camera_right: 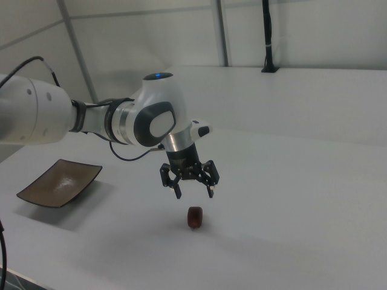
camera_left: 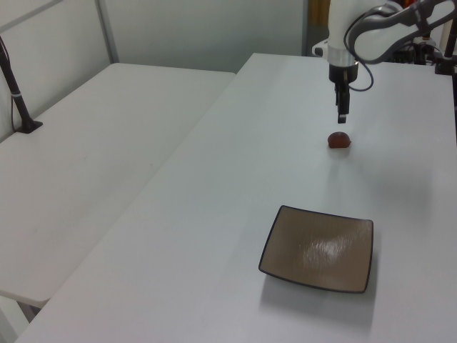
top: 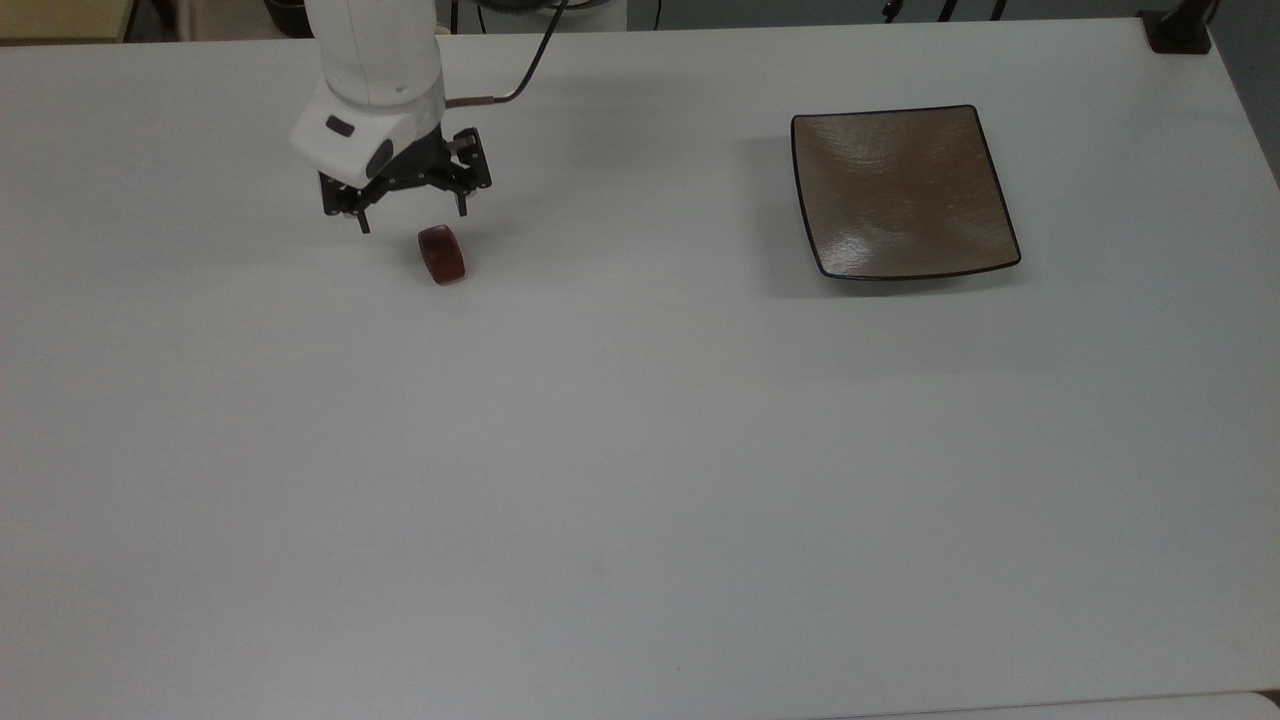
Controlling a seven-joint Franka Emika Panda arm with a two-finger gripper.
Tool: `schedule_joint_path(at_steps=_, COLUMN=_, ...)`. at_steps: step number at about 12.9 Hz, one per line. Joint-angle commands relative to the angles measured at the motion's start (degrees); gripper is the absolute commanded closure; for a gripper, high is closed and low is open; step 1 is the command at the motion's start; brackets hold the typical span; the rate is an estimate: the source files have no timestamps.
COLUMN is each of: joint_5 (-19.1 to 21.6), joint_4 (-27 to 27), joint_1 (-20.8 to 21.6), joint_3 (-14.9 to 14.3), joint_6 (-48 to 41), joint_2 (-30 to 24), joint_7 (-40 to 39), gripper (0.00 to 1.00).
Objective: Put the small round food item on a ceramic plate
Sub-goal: 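Move the open gripper over the dark-red food item and lower it, then close the gripper around the dark-red food item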
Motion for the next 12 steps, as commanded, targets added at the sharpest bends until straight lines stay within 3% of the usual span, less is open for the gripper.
schedule_joint_path(at_steps=1, joint_5=-0.78, joint_4=-0.67, joint_1=0.28, joint_3=-0.34, joint_6=4.14, joint_2=3.15, joint_7=-0.89, gripper=0.00)
schedule_joint_path(at_steps=10, joint_5=-0.78, joint_4=-0.76, joint_1=0.55, joint_3=0.63, joint_6=4.67, joint_2=7.55, joint_7=-0.71, gripper=0.00)
schedule_joint_path(at_steps=11, joint_5=-0.87, joint_4=-0.76, joint_1=0.55, joint_3=0.89, joint_6=4.68, joint_2=7.99, joint_7=-0.71, gripper=0.12)
schedule_joint_path(at_steps=12, joint_5=-0.87, joint_4=-0.67, joint_1=0.55, joint_3=0.98, joint_6=4.68, joint_2=8.08, joint_7=-0.71, gripper=0.48)
